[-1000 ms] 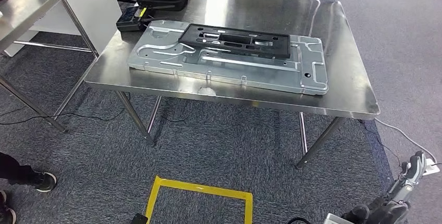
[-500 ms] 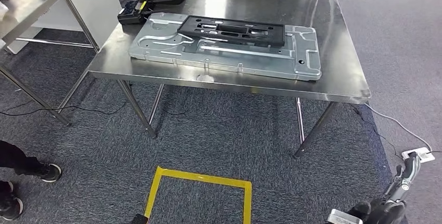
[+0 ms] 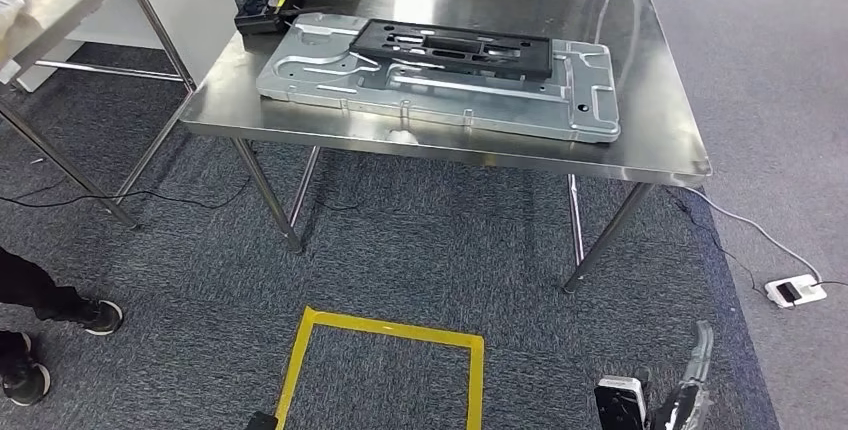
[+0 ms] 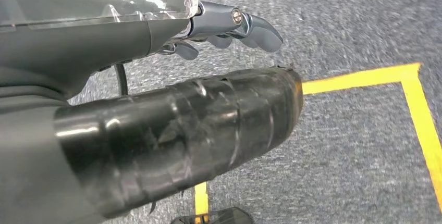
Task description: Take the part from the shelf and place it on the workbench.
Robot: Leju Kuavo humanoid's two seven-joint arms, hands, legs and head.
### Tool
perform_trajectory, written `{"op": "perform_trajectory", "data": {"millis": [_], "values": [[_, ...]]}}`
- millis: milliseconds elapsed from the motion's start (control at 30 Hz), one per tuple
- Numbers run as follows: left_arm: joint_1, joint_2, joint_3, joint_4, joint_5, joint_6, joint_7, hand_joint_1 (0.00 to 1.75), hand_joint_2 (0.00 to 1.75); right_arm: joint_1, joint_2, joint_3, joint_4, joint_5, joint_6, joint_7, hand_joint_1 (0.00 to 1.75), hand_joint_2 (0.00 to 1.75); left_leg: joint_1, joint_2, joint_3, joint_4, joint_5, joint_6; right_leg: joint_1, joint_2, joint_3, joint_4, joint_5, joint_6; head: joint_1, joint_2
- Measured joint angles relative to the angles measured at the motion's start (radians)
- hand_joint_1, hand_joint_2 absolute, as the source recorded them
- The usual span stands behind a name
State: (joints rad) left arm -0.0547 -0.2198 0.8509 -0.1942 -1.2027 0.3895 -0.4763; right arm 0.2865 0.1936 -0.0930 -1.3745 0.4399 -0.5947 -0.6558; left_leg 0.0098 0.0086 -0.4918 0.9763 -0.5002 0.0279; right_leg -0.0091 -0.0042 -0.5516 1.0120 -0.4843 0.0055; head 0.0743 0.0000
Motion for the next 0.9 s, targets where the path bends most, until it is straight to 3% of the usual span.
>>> {"op": "perform_trajectory", "data": {"millis": [67,133,167,200,233,300,367,467,533,567,633,667,700,733,800,867,900], "values": [[0.000,-0.002,0.003,0.000,0.002,0.002,0.003,0.00,0.00,-0.048,0.001,-0.088,0.179,-0.016,0.026,-0.023,0.00,0.00,0.003,0.003,-0.004,-0.008,0.010,0.018,-0.002,0.002,-0.033,0.070,-0.049,0.009,0.001,0.000],[0.001,-0.002,0.006,0.000,0.005,0.004,0.006,0.00,0.00,-0.096,-0.001,-0.171,0.371,-0.037,0.053,-0.031,0.00,0.00,0.000,0.006,-0.014,-0.007,0.014,0.026,-0.004,0.003,-0.098,0.205,-0.118,0.015,0.002,0.000],[0.002,-0.002,0.008,0.000,0.006,0.004,0.007,0.00,0.00,-0.113,-0.003,-0.207,0.457,-0.045,0.064,-0.032,0.00,0.00,-0.001,0.007,-0.018,-0.005,0.015,0.027,-0.005,0.003,-0.124,0.260,-0.136,0.017,0.002,0.000],[0.003,-0.003,0.010,0.000,0.006,0.005,0.008,0.00,0.00,-0.127,-0.004,-0.240,0.535,-0.053,0.072,-0.033,0.00,0.00,-0.002,0.008,-0.021,-0.002,0.015,0.027,-0.006,0.003,-0.133,0.285,-0.135,0.019,0.002,0.000],[0.004,-0.003,0.012,0.000,0.007,0.005,0.009,0.00,0.00,-0.137,-0.005,-0.267,0.599,-0.057,0.078,-0.035,0.00,0.00,-0.002,0.009,-0.023,0.002,0.014,0.027,-0.006,0.002,-0.122,0.266,-0.114,0.019,0.002,0.000],[0.004,-0.004,0.015,0.000,0.007,0.005,0.009,0.00,0.00,-0.156,-0.007,-0.303,0.690,-0.060,0.080,-0.038,0.00,0.00,-0.002,0.013,-0.024,0.012,0.008,0.022,-0.006,-0.006,-0.055,0.135,-0.047,0.014,0.002,0.000],[0.003,-0.005,0.018,0.000,0.007,0.005,0.009,0.00,0.00,-0.175,-0.007,-0.323,0.749,-0.060,0.078,-0.040,0.00,0.00,-0.007,0.020,-0.026,0.024,-0.001,0.012,-0.001,-0.018,-0.005,0.029,-0.014,0.006,0.001,0.000],[0.003,-0.006,0.022,0.000,0.007,0.006,0.010,0.00,0.00,-0.199,-0.007,-0.350,0.827,-0.060,0.079,-0.034,0.00,0.00,-0.009,0.031,-0.028,0.028,-0.004,-0.004,0.003,-0.012,-0.002,0.011,-0.015,-0.008,0.000,0.000],[0.002,-0.007,0.023,0.000,0.008,0.007,0.010,0.00,0.00,-0.214,-0.007,-0.373,0.882,-0.064,0.092,0.003,0.00,0.00,-0.007,0.025,-0.036,0.048,-0.023,-0.015,0.000,-0.004,0.000,0.005,-0.010,-0.020,0.000,0.000],[0.002,-0.008,0.024,0.000,0.009,0.009,0.010,0.00,0.00,-0.224,-0.007,-0.385,0.912,-0.068,0.102,0.039,0.00,0.00,-0.005,0.018,-0.051,0.084,-0.048,-0.020,-0.002,0.000,0.000,0.002,-0.006,-0.026,0.000,0.000],[0.003,-0.008,0.026,0.000,0.010,0.011,0.009,0.00,0.00,-0.241,-0.006,-0.415,0.973,-0.077,0.122,0.134,0.00,0.00,-0.002,0.004,-0.110,0.211,-0.115,-0.027,-0.003,0.011,-0.003,0.002,-0.004,-0.031,0.000,0.000],[0.003,-0.008,0.028,0.000,0.011,0.012,0.009,0.00,0.00,-0.245,-0.005,-0.430,0.997,-0.081,0.127,0.184,0.00,0.00,-0.001,0.002,-0.140,0.275,-0.138,-0.029,-0.002,0.017,-0.004,0.003,-0.003,-0.032,0.000,0.000],[0.005,-0.008,0.030,0.000,0.011,0.012,0.009,0.00,0.00,-0.248,-0.003,-0.443,1.018,-0.083,0.130,0.235,0.00,0.00,-0.001,0.002,-0.159,0.313,-0.143,-0.030,-0.002,0.024,-0.005,0.005,-0.003,-0.032,0.000,0.000],[0.006,-0.008,0.031,0.000,0.012,0.013,0.009,0.00,0.00,-0.251,0.000,-0.456,1.037,-0.084,0.131,0.280,0.00,0.00,-0.001,0.001,-0.160,0.311,-0.127,-0.029,-0.002,0.033,-0.006,0.006,-0.003,-0.032,0.000,0.000],[0.007,-0.008,0.034,0.000,0.011,0.014,0.009,0.00,0.00,-0.257,0.009,-0.477,1.068,-0.084,0.130,0.348,0.00,0.00,-0.001,-0.014,-0.110,0.198,-0.050,-0.020,-0.001,0.054,-0.006,0.009,-0.003,-0.031,0.000,0.000],[0.008,-0.008,0.039,0.000,0.009,0.015,0.009,0.00,0.00,-0.264,0.019,-0.492,1.090,-0.079,0.138,0.379,0.00,0.00,-0.001,-0.056,-0.057,0.074,-0.001,-0.007,-0.001,0.074,-0.009,0.012,-0.002,-0.028,0.000,0.000],[0.008,-0.008,0.041,0.000,0.009,0.015,0.009,0.00,0.00,-0.268,0.022,-0.495,1.097,-0.074,0.146,0.386,0.00,0.00,-0.003,-0.072,-0.045,0.043,0.005,-0.003,-0.002,0.083,-0.013,0.013,0.000,-0.023,0.000,0.000]]}}
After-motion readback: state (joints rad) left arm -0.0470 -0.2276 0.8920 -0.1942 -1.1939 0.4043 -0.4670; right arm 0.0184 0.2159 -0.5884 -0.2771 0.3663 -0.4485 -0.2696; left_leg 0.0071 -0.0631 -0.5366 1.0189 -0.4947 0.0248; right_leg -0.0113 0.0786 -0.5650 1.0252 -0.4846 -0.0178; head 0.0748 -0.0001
